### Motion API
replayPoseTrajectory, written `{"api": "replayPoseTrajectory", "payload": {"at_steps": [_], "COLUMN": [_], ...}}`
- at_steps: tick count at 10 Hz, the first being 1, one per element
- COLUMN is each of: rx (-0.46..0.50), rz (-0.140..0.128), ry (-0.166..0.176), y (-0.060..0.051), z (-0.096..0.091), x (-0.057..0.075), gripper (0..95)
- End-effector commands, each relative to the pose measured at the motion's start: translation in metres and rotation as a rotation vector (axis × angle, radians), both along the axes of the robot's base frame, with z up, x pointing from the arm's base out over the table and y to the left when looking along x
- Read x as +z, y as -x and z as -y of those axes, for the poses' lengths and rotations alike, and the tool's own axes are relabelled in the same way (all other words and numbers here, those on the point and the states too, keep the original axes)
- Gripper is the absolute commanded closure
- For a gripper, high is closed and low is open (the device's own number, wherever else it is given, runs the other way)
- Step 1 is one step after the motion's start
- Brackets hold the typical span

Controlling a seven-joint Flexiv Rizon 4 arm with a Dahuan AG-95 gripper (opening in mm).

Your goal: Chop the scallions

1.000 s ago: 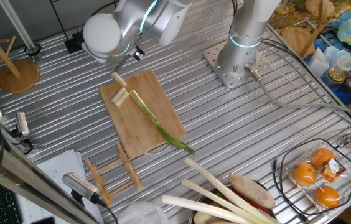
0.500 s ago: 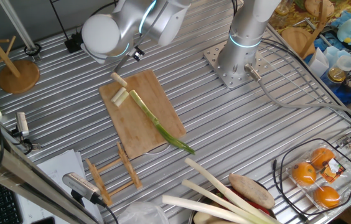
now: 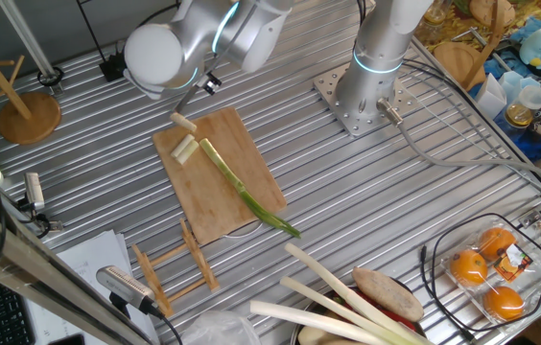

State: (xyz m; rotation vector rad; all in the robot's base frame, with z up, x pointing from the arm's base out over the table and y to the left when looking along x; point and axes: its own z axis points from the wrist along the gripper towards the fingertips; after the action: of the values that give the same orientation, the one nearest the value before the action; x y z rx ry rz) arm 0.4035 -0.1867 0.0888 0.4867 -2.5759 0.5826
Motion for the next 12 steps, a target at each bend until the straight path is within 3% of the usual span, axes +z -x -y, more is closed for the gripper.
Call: {"api": "replayPoseTrajectory", "payload": {"at_steps": [1,4,10,12], "rx": [-0.005,-0.018,-0.026,-0.029], "rz": [-0.002,-0.011,-0.027,-0.007], "ry": [-0.002,-0.005,-0.001,-0.017], "y": [-0.004,-0.013,-0.016,-0.015], "z": [-0.004,-0.011,-0.016,-0.021], "x": [0.003,0.008,0.013,0.02], "gripper": [95.0,95.0,95.0,95.0]}}
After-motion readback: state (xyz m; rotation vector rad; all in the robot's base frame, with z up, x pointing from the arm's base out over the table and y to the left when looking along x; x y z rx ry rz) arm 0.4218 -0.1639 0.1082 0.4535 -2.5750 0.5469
